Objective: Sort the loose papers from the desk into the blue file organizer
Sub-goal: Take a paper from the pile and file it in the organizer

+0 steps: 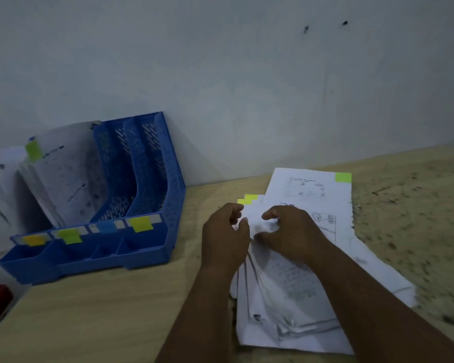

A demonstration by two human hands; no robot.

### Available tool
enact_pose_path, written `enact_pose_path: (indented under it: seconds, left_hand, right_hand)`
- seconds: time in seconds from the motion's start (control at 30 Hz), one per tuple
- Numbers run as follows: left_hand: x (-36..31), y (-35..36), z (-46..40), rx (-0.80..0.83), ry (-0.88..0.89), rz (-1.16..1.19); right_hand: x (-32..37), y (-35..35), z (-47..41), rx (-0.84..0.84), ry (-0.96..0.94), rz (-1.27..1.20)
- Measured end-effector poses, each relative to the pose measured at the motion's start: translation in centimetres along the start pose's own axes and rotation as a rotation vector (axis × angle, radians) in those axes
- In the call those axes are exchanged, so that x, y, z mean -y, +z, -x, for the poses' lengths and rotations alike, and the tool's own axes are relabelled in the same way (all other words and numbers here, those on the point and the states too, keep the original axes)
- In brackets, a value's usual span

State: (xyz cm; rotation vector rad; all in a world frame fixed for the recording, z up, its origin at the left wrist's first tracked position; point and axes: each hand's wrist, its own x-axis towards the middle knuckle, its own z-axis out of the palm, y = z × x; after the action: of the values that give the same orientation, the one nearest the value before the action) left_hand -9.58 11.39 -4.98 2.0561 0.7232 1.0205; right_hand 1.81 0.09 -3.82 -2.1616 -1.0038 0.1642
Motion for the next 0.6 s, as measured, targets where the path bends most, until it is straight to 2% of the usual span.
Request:
enact_pose_path:
  seconds: [0.17, 0.3, 0.6]
  left_hand:
    - [1.9, 1.2, 0.2, 0.148, -0.088, -0.036]
    - [2.3, 1.0, 0.0, 0.215, -0.021, -0.149]
    - [2.6, 0.8, 0.1, 0.236, -0.045, -0.068]
  right_hand:
    - [-1.6, 0.0, 0.2, 0.025, 0.003, -0.080]
    - [-1.9, 0.1, 0.1, 0.034, -0.030, -0.038]
    - [-1.7, -0.3, 0.0, 0.031, -0.086, 0.050]
